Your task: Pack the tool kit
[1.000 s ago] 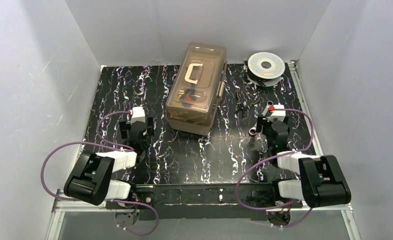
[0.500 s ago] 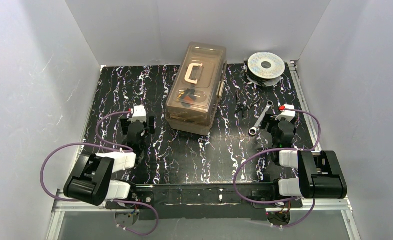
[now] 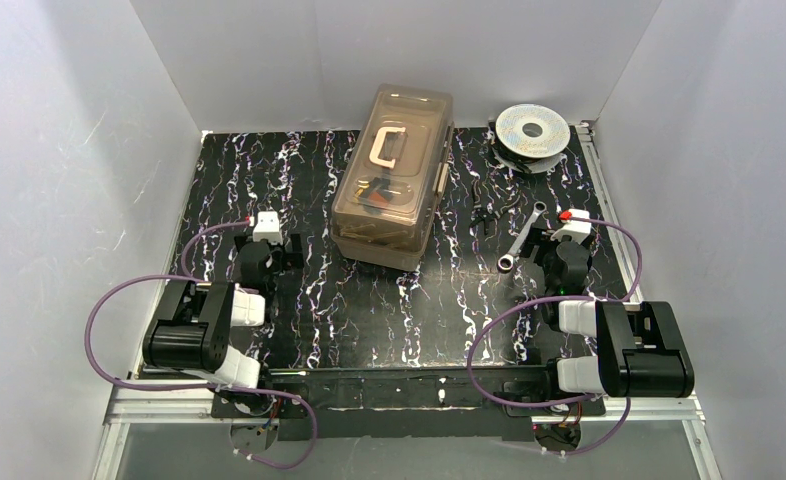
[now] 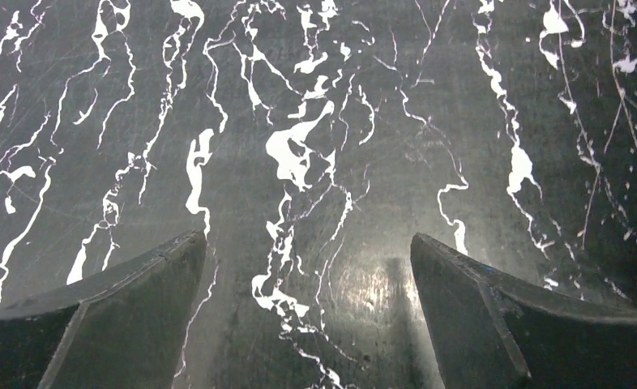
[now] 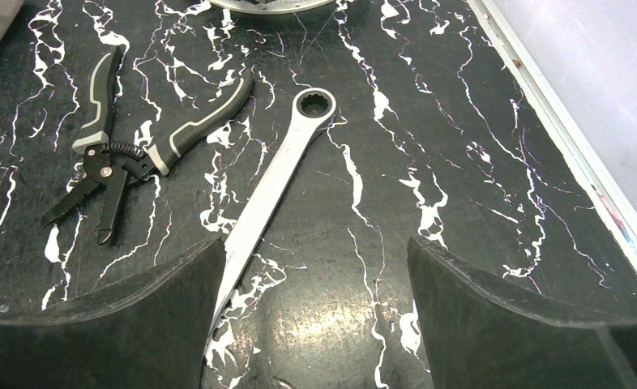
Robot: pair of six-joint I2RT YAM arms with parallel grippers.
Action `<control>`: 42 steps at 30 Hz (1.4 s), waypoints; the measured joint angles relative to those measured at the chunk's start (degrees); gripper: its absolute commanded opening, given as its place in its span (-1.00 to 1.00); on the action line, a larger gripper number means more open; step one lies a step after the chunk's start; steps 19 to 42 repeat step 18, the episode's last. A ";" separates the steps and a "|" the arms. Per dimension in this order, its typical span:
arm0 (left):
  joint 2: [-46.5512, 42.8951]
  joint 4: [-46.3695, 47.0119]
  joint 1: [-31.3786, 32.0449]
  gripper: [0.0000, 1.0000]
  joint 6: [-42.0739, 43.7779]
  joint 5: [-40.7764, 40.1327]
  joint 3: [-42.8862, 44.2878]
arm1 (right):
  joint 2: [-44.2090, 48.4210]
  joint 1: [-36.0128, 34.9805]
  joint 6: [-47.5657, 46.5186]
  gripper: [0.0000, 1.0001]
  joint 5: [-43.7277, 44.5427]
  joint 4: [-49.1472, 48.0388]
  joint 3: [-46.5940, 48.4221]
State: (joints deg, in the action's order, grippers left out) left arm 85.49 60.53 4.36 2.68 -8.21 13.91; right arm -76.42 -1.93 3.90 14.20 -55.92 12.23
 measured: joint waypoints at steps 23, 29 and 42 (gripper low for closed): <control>0.09 -1.99 -0.57 0.96 -2.25 -0.11 1.57 | 0.00 0.00 0.22 0.83 0.00 0.00 0.00; 0.09 -1.99 -0.57 0.96 -2.25 -0.11 1.57 | 0.00 0.00 0.22 0.83 0.00 0.00 0.00; 0.09 -1.99 -0.57 0.96 -2.25 -0.11 1.57 | 0.00 0.00 0.22 0.83 0.00 0.00 0.00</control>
